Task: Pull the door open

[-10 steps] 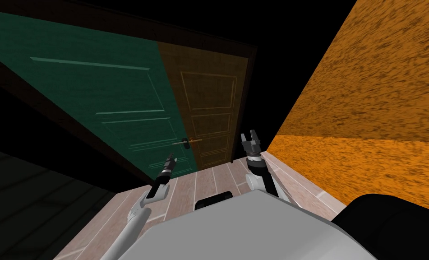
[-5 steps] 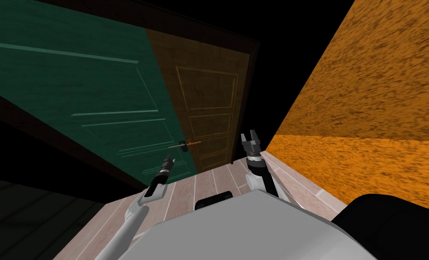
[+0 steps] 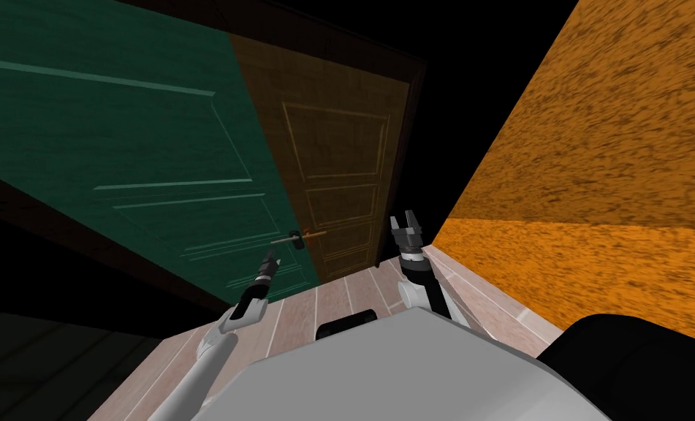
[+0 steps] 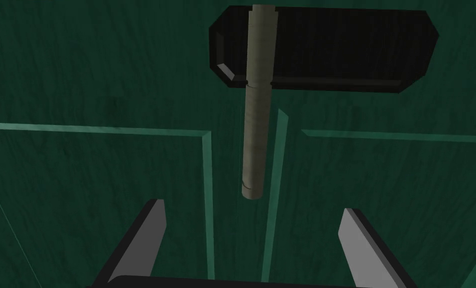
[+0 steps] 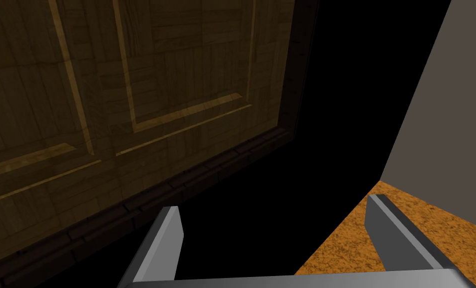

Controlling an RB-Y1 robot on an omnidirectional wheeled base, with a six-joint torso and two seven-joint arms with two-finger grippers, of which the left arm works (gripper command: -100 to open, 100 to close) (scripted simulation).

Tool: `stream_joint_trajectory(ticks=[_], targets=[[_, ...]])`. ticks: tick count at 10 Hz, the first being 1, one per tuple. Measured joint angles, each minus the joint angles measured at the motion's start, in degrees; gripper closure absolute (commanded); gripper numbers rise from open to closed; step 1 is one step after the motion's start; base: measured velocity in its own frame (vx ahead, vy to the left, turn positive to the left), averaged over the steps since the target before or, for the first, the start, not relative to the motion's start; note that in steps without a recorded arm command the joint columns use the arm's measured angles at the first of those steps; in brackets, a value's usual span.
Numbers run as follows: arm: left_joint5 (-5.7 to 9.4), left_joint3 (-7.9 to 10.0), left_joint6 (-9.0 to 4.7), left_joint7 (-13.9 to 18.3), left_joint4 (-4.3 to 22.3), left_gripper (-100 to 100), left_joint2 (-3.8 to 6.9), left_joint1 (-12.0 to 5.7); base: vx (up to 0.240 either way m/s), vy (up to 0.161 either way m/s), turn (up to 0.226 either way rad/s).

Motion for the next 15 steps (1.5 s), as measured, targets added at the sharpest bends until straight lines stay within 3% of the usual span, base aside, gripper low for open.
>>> stream_joint_trajectory(ticks=[5,7,8,9,15], targets=[[0.21,1.95,0.18,-0.7,2.2,-100,0.59,-0.41,0.173,0.064,-0.015],[0.06,1.79,0.03,-1.0,2.5,-100,-0.21,-0.98,0.197,-0.027,-0.132],[-0.16,1.38,0.05,-1.4,2.1,-100,-1.37,-1.53,0.098,-0.036,-0.038],[-0.19,1.3,0.06,-1.5,2.0,100,-1.53,-1.63,-0.02,0.005,0.054],[-0.19,1.21,0.07,-1.4,2.1,100,-1.53,-1.56,-0.028,0.008,-0.012]])
